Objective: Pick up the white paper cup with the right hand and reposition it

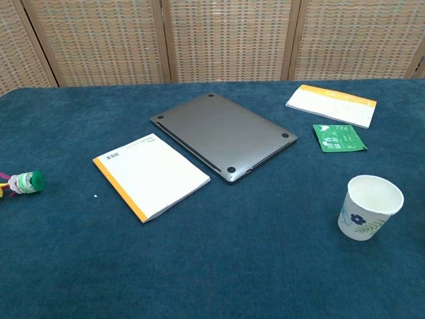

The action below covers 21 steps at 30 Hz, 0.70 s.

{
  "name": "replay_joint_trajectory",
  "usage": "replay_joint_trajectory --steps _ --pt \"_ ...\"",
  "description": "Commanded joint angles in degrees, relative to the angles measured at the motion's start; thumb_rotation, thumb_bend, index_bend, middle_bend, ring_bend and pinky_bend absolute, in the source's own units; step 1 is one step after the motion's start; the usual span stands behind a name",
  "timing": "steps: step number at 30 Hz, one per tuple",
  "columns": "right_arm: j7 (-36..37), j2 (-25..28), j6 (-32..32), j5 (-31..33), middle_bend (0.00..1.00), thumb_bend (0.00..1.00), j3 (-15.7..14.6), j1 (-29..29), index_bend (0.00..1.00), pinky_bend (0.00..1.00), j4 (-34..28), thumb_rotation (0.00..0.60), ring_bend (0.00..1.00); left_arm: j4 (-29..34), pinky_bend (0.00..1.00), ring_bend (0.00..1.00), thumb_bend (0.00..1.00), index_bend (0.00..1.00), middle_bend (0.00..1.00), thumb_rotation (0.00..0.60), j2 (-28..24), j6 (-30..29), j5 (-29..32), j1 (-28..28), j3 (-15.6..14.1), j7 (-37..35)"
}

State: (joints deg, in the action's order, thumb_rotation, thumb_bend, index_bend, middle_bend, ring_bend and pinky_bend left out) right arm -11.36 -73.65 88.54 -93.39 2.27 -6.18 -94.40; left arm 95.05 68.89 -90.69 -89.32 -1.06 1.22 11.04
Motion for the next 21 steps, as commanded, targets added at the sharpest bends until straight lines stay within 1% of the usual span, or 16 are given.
replay_joint_trajectory --steps 1,10,12,16,17,19,21 --pt "-0.1 0.1 -0.1 0.0 0.00 0.15 0.0 0.0 0.00 0.00 -0.1 0.600 0.00 0.0 0.00 0.00 0.11 0.00 0.00 0.600 0.0 -0.1 0.0 0.0 0.0 0.0" --pt "1.3 0.3 -0.1 -1.3 0.00 0.15 -0.4 -0.1 0.00 0.00 -0.3 0.600 0.00 0.4 0.00 0.00 0.11 0.00 0.00 0.600 0.1 -0.3 -0.2 0.1 0.0 0.7" --pt "2.8 0.3 0.4 -2.5 0.00 0.15 -0.6 -0.3 0.05 0.00 -0.4 0.600 0.00 0.3 0.00 0.00 0.11 0.00 0.00 0.600 0.2 -0.2 -0.2 0.1 0.0 0.9" --pt "5.8 0.6 0.1 -4.5 0.00 0.17 -1.3 -1.0 0.20 0.00 -1.6 0.600 0.00 0.3 0.00 0.00 0.11 0.00 0.00 0.600 0.3 0.0 0.1 0.1 0.1 1.0" --pt "5.8 0.6 -0.3 -4.8 0.00 0.18 -1.4 -1.2 0.22 0.00 -2.0 0.600 0.00 0.3 0.00 0.00 0.11 0.00 0.00 0.600 0.3 0.0 0.2 0.1 0.1 1.0" --pt "3.5 0.6 -2.2 -5.3 0.00 0.20 -1.6 -2.2 0.27 0.00 -3.5 0.600 0.00 0.4 0.00 0.00 0.11 0.00 0.00 0.600 0.2 -0.2 0.2 0.1 0.2 0.9" --pt "0.6 0.6 -4.5 -4.9 0.00 0.22 -1.5 -3.1 0.28 0.00 -5.6 0.600 0.00 0.5 0.00 0.00 0.11 0.00 0.00 0.600 0.0 -0.4 0.1 0.2 0.2 0.6"
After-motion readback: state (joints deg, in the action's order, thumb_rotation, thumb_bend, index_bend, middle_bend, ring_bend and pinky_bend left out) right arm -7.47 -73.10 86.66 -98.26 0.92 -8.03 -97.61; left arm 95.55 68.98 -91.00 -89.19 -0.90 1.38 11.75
